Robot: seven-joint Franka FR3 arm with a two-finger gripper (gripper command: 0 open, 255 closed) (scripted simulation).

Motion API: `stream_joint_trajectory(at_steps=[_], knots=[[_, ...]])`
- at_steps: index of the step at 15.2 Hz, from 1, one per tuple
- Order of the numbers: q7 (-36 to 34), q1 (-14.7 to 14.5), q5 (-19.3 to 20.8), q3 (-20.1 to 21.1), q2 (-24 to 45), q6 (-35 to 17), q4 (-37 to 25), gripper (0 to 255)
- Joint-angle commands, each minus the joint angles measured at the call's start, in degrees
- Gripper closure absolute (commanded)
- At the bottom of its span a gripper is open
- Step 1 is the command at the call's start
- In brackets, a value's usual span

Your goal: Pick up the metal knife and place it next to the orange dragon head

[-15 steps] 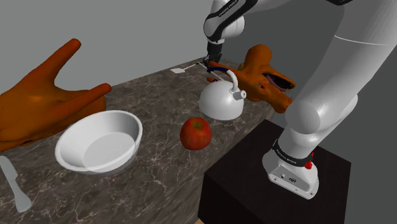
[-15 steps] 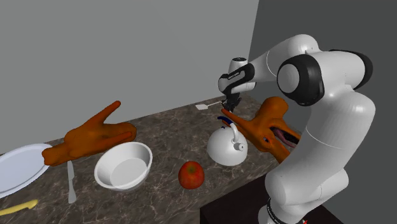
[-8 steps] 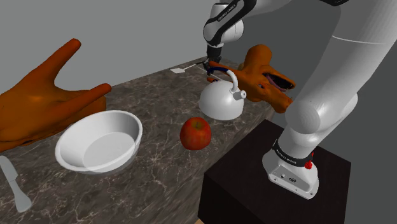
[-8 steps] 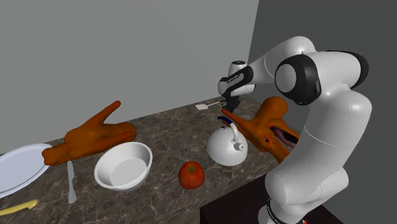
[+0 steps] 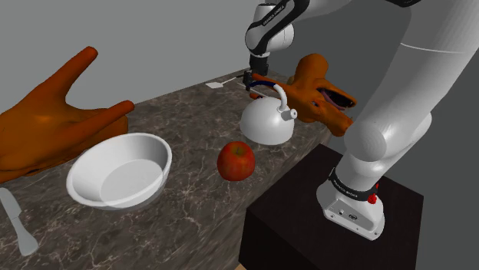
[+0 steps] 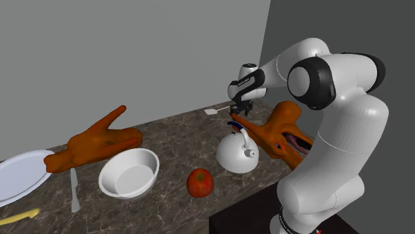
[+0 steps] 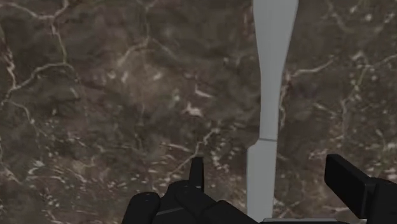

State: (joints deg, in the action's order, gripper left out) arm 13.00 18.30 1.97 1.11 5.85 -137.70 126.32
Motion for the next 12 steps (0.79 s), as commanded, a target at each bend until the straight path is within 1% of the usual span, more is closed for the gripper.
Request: stream_joint_trajectory(at_steps=[1,5,12], knots=[[0.0,0.0,0.0,0.0,0.0,0.0,0.0,0],[0.2,-0.1,-0.3,0.1,-4.7,6.8,-2.0,0],[0.2,-0.1,-0.3,0.1,-4.7,6.8,-2.0,0]])
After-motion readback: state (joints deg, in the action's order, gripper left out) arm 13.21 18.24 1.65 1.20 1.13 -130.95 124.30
